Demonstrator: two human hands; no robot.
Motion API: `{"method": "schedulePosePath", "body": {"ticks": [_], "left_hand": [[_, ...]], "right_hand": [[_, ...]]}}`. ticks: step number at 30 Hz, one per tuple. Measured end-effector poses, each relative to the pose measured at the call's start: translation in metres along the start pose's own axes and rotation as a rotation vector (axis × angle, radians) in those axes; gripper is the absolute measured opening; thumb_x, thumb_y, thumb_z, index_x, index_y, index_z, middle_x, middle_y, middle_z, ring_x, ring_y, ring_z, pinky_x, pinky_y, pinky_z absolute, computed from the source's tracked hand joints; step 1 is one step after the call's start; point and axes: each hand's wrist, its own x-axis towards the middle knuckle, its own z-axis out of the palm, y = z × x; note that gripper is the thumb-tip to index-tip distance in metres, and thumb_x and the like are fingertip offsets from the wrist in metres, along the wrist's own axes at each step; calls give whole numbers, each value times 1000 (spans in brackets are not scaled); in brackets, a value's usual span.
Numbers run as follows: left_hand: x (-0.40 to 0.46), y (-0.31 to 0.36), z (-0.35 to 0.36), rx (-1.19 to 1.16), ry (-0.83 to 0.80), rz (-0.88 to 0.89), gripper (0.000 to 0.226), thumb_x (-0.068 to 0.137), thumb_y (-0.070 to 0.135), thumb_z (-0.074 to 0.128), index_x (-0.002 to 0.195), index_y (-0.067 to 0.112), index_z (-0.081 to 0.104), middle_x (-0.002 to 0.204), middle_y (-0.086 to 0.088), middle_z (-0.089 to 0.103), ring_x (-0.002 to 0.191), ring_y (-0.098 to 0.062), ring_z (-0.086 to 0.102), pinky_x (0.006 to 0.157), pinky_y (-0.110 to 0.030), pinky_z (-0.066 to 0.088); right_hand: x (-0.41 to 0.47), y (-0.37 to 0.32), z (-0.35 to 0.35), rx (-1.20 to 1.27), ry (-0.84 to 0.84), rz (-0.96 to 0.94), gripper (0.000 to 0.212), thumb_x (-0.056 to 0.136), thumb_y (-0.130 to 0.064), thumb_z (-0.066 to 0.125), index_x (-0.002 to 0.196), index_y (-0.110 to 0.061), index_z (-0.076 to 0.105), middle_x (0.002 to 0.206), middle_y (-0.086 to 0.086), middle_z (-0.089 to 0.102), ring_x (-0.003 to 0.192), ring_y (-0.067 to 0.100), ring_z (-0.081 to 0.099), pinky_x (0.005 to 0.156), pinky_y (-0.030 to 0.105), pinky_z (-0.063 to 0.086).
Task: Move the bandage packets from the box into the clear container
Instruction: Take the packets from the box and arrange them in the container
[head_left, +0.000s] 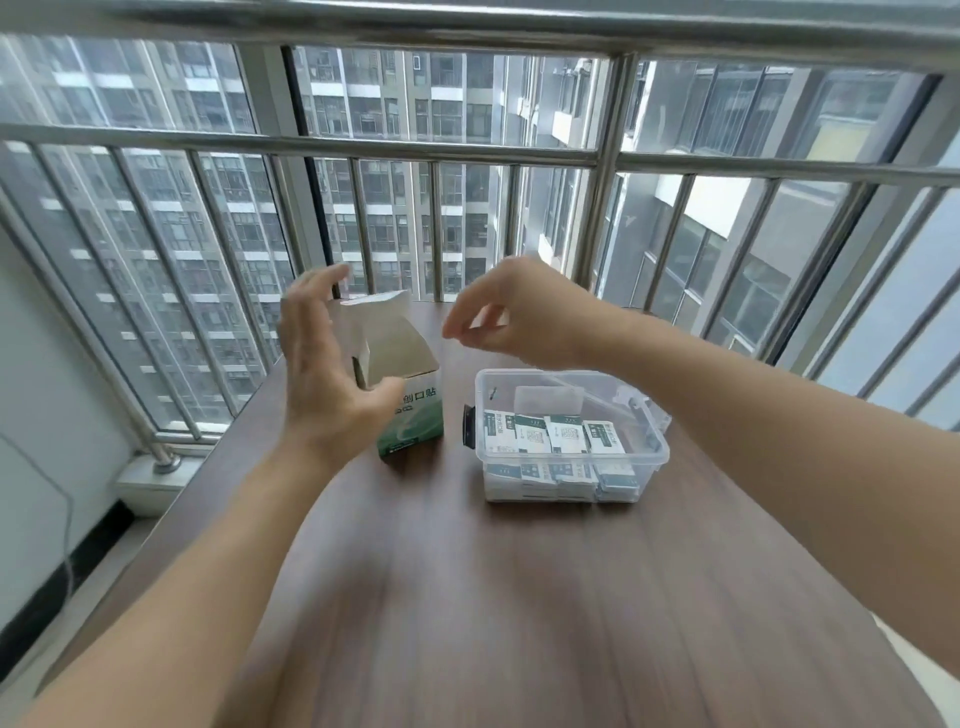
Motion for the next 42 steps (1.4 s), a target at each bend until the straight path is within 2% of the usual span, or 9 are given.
{"method": "schedulePosePath", "body": {"ticks": [4, 7, 10, 14, 17, 23, 32, 38, 42], "left_hand": [[-13, -35, 6, -206, -244, -570, 140, 60, 5, 94, 157, 32, -3, 157, 5, 23, 142, -7, 24, 116, -33, 27], [-16, -55, 14, -398, -332, -736, 126, 49, -8, 94, 153, 17, 27, 136, -1, 54, 132, -17, 51, 101, -32, 47], [-14, -60, 14, -390, -290, -553, 81, 45, -9, 85, 118, 16, 59, 113, -4, 68, 114, -24, 63, 87, -30, 58], [0, -48, -2, -285, -254, -295, 69, 69, -5, 74, 118, 40, 59, 113, 2, 67, 107, -14, 64, 92, -52, 55], [13, -40, -8, -289, -245, -171, 60, 78, -1, 74, 122, 37, 58, 110, -4, 70, 106, -27, 68, 92, -56, 54], [14, -26, -11, -250, -243, -151, 58, 79, -1, 78, 123, 32, 59, 109, 4, 69, 105, -17, 66, 95, -54, 54], [15, -18, -9, -120, -390, -166, 70, 77, 2, 78, 130, 41, 54, 116, 14, 63, 104, -22, 64, 92, -53, 56], [13, -15, -5, -106, -472, -200, 74, 69, -9, 78, 127, 31, 56, 111, 20, 60, 111, -11, 58, 94, -45, 55], [12, -15, -1, -121, -500, -216, 79, 61, -2, 76, 121, 43, 54, 106, 25, 61, 106, -18, 61, 90, -49, 56]], "right_hand": [[27, -16, 26, -79, -16, -17, 20, 92, -10, 70, 106, -23, 77, 102, -13, 73, 71, -17, 57, 64, -3, 40], [36, -23, 36, -157, -30, 2, 20, 90, -10, 73, 106, -21, 77, 107, -8, 74, 93, 3, 65, 87, 15, 48], [35, -22, 42, -286, -30, 17, 24, 87, -13, 76, 108, -25, 77, 109, -9, 73, 98, 10, 66, 92, 27, 52], [25, -23, 46, -391, 39, -38, 26, 89, -25, 67, 112, -35, 74, 111, -9, 73, 99, 19, 66, 88, 40, 55], [19, -25, 48, -406, 26, -93, 20, 95, -32, 56, 109, -34, 70, 106, -5, 71, 94, 23, 65, 79, 40, 56], [13, -32, 38, -308, -63, -91, 26, 91, -37, 68, 116, -40, 67, 111, -11, 69, 97, 19, 64, 81, 38, 56], [6, -25, 33, -297, -93, -42, 24, 88, -34, 73, 112, -37, 71, 103, -12, 70, 92, 19, 64, 83, 34, 56], [0, -31, 29, -539, -53, -163, 17, 96, -36, 58, 103, -24, 69, 83, -7, 54, 75, 24, 53, 61, 32, 43], [5, -33, 34, -517, -89, -107, 19, 94, -39, 63, 95, -20, 66, 89, -1, 64, 77, 27, 61, 66, 38, 55]]}}
